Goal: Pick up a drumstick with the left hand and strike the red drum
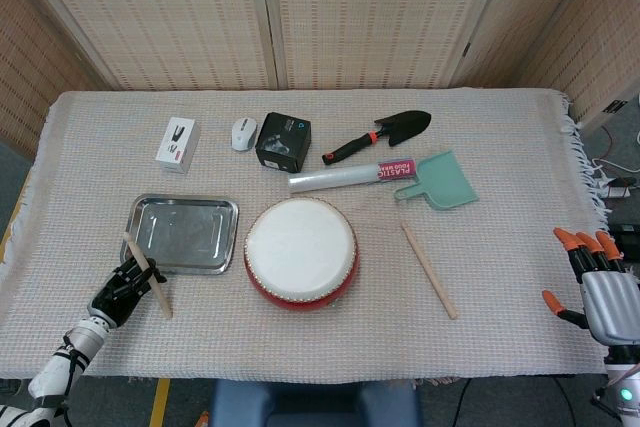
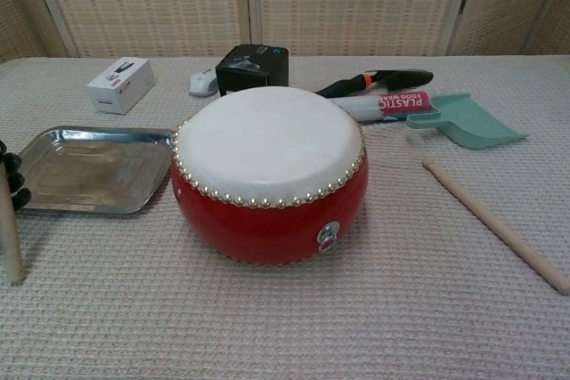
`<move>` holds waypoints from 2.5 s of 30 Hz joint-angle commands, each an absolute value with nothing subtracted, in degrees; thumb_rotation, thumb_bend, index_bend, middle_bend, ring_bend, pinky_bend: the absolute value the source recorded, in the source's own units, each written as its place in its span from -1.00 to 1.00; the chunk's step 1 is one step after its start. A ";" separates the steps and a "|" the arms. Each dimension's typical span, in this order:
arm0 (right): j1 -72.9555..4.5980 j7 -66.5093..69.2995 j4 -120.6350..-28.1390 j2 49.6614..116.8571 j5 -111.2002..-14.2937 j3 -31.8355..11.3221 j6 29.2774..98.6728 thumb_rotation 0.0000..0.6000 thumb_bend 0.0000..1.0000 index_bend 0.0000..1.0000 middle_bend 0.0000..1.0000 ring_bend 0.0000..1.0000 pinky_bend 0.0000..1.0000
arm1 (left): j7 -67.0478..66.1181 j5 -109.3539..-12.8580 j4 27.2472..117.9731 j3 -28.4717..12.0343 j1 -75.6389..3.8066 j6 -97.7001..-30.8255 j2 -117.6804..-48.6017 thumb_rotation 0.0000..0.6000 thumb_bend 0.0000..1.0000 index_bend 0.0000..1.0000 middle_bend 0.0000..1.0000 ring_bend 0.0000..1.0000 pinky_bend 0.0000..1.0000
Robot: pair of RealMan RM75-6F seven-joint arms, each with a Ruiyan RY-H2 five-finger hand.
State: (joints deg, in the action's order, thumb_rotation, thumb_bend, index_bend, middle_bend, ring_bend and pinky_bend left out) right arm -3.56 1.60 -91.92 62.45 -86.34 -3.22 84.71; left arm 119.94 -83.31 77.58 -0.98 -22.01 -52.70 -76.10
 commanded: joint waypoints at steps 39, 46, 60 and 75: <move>-3.39 1.10 -92.04 62.07 -86.31 -3.72 85.59 1.00 -0.51 -0.82 -0.74 -1.00 -0.93 | 105.88 -85.45 80.89 -2.61 -18.03 -59.59 -79.09 1.00 -0.35 0.07 0.32 0.21 0.34; -3.30 -0.27 -93.41 60.98 -86.78 -4.40 87.05 1.00 -0.51 -0.82 -0.74 -1.00 -0.93 | 102.06 -86.57 81.53 -1.55 -17.93 -61.01 -79.12 1.00 -0.36 0.22 0.37 0.29 0.35; -3.50 -1.72 -95.39 60.05 -87.10 -4.56 87.17 1.00 -0.50 -0.82 -0.74 -1.00 -0.93 | 99.83 -89.17 80.29 1.37 -17.11 -64.31 -79.75 0.99 -0.36 0.35 0.46 0.37 0.36; -4.24 -3.78 -97.37 59.87 -88.03 -4.53 86.74 1.00 -0.50 -0.82 -0.74 -1.00 -0.93 | 102.31 -93.00 74.82 5.20 -15.95 -69.29 -80.64 0.32 -0.48 0.29 0.44 0.37 0.32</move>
